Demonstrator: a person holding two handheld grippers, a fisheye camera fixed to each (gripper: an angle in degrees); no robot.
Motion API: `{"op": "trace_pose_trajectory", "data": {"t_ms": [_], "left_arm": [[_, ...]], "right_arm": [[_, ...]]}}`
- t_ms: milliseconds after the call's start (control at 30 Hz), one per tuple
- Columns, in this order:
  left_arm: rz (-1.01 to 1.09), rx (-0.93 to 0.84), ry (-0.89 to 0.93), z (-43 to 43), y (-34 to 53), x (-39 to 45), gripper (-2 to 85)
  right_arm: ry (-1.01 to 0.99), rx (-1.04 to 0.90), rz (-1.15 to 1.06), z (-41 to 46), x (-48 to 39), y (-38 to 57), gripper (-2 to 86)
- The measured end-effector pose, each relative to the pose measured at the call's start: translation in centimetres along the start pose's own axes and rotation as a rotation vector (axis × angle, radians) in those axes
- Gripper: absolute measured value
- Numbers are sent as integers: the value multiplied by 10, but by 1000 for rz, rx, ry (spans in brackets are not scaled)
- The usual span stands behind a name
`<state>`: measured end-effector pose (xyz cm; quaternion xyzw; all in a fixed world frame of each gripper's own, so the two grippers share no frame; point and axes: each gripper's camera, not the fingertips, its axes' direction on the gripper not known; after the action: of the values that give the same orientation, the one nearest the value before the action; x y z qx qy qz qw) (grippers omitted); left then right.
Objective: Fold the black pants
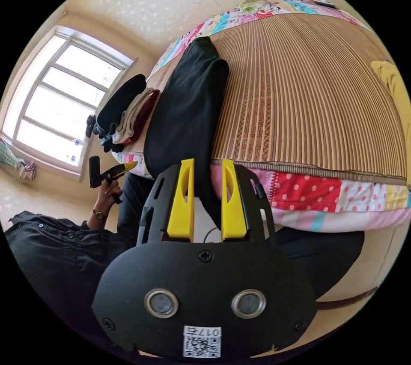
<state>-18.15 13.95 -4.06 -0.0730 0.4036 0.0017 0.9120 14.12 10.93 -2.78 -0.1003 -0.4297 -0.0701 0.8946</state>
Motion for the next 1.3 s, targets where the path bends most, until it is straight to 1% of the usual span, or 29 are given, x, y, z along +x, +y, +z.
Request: {"op": "trace_pose_trajectory", "data": {"t_ms": [100, 200, 300, 333, 367, 400, 433, 467, 500, 533, 567, 600, 633, 667, 700, 733, 767, 833, 867, 933, 967, 1000, 1033, 1100, 1167, 1200, 1233, 1267, 1300], "left_arm": [[19, 41, -32, 8, -37, -6, 147], [23, -20, -55, 33, -57, -13, 155], [6, -74, 6, 43, -46, -7, 146], [18, -100, -7, 45, -34, 1, 146], [37, -105, -62, 44, -19, 8, 139], [39, -106, -94, 43, -12, 11, 132], [31, -106, -145, 39, 2, 13, 112], [13, -130, -142, 32, 11, 10, 84], [5, -141, -108, 27, 15, 7, 72], [1, -156, 28, 16, 23, 2, 46], [36, -132, 192, -3, 31, 3, 41], [69, -108, 268, -15, 35, 6, 39], [156, -57, 389, -42, 41, 18, 37], [258, 0, 473, -72, 46, 34, 36], [312, 31, 509, -88, 47, 43, 36], [419, 97, 569, -120, 48, 62, 36], [521, 158, 615, -150, 45, 83, 35], [654, 249, 654, -187, 39, 118, 36], [719, 323, 687, -208, 34, 138, 36], [780, 443, 771, -232, 25, 162, 35], [801, 510, 813, -243, 18, 175, 35], [800, 538, 816, -248, 14, 180, 35], [789, 574, 776, -254, 4, 192, 34], [744, 586, 640, -256, -17, 204, 30], [655, 538, 490, -242, -55, 209, 25], [649, 533, 457, -238, -66, 210, 24], [638, 519, 364, -226, -88, 213, 23], [597, 488, 267, -211, -114, 213, 23], [578, 472, 226, -204, -127, 212, 23]], "right_arm": [[-14, 58, 28, 12, 14, -34, 118], [-92, 1, 104, 42, 32, -58, 129], [-205, -76, 150, 66, 35, -55, 117], [-225, -103, 164, 69, 33, -47, 108], [-232, -127, 166, 70, 32, -43, 97], [-239, -189, 159, 74, 31, -32, 76], [-294, -181, 151, 70, 33, -19, 59], [-345, -170, 149, 66, 35, -12, 51], [-469, -145, 136, 55, 40, 3, 44], [-575, -105, 106, 40, 41, 18, 39], [-623, -73, 85, 30, 40, 26, 37], [-706, -23, 32, 7, 35, 41, 33], [-783, 35, -53, -21, 23, 52, 30], [-812, 67, -104, -37, 16, 57, 28], [-845, 131, -220, -69, -2, 64, 26], [-846, 204, -332, -104, -22, 68, 24], [-842, 234, -385, -120, -33, 69, 23], [-815, 326, -567, -180, -80, 61, 19], [-807, 352, -605, -194, -91, 59, 18], [-802, 496, -751, -242, -127, 50, 16], [-798, 533, -777, -252, -134, 47, 15], [-767, 581, -800, -268, -146, 40, 14], [-706, 591, -768, -278, -154, 27, 14], [-587, 582, -694, -285, -159, 2, 13], [-417, 546, -640, -280, -161, -27, 11], [-272, 500, -607, -268, -162, -52, 11], [-181, 480, -574, -254, -159, -76, 10], [-159, 469, -543, -247, -156, -88, 10], [-125, 451, -493, -235, -150, -112, 10]]}}
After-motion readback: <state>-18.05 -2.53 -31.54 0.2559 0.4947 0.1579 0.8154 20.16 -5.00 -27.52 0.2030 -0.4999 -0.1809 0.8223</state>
